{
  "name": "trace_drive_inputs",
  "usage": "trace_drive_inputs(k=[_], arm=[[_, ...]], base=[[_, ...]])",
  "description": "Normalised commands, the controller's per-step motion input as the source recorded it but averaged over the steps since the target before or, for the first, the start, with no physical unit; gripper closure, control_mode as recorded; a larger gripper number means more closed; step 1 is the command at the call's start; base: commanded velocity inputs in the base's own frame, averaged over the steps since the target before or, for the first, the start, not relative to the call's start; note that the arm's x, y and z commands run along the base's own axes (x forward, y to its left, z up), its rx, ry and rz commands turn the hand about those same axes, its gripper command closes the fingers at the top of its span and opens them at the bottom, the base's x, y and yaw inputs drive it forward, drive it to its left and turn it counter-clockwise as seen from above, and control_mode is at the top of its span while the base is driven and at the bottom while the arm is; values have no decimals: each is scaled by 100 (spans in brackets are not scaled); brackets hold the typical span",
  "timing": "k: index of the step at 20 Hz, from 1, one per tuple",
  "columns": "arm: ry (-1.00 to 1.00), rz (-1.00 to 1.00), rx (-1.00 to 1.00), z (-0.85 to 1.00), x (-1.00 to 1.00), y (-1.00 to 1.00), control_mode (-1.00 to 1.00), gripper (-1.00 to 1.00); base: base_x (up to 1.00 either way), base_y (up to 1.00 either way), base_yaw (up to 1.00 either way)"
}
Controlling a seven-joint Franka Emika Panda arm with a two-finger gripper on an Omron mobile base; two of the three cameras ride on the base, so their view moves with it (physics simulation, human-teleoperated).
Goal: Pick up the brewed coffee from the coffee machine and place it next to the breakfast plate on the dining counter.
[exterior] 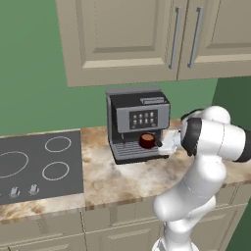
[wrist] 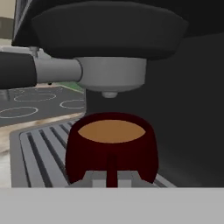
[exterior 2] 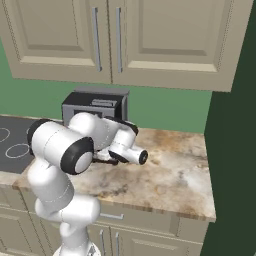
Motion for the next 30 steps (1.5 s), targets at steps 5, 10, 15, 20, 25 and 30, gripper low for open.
trace_drive_inputs(k=[5, 10, 15, 20, 25, 30], arm=[[0, -1, 0, 0, -34, -45, -100, 100], [0, -1, 1, 0, -41, -52, -100, 100], [0, 0, 2, 19, -60, -60, -100, 100], [0, 6, 6, 84, -72, -41, -100, 100], [5, 21, 1, 100, -58, 2, -100, 100], [9, 23, 0, 79, -63, 25, -100, 100]], base=[[0, 0, 0], [0, 0, 0], [0, 0, 0], [0, 0, 0], [0, 0, 0], [0, 0, 0]])
